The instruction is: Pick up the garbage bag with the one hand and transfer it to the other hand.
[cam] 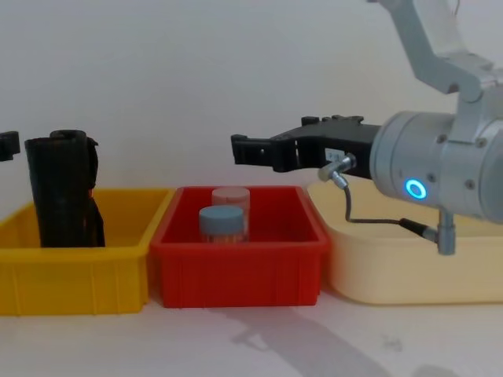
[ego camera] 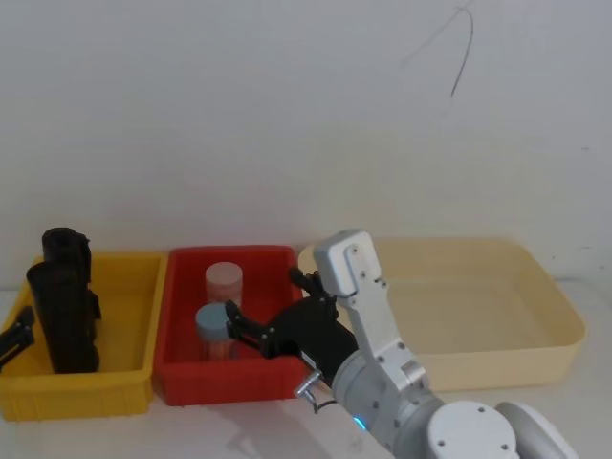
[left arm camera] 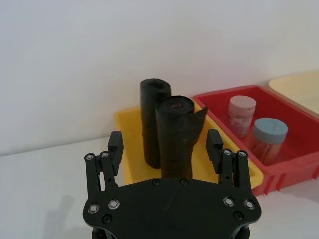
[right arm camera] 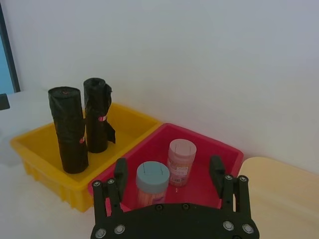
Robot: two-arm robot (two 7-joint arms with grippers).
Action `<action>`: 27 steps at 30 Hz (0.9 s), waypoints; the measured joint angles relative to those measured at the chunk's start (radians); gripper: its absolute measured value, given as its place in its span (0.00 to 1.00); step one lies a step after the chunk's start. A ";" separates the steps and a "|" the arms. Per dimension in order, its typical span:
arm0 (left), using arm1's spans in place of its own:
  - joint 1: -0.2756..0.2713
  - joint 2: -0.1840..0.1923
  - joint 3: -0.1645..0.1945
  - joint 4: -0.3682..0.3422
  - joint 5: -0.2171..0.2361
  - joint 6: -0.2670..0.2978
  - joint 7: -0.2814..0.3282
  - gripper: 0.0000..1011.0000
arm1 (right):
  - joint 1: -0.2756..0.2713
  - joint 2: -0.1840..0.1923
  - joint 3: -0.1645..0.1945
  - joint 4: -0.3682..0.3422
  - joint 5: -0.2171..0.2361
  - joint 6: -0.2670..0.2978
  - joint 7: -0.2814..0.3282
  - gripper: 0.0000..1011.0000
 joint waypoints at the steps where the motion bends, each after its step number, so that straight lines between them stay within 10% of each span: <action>1: -0.003 -0.001 0.000 0.005 -0.001 -0.002 -0.002 0.99 | 0.002 -0.002 -0.001 0.004 -0.002 0.000 0.000 0.99; 27: -0.253 -0.070 0.105 0.297 0.013 -0.020 -0.132 0.99 | 0.052 -0.032 -0.003 0.096 -0.040 0.012 0.014 0.99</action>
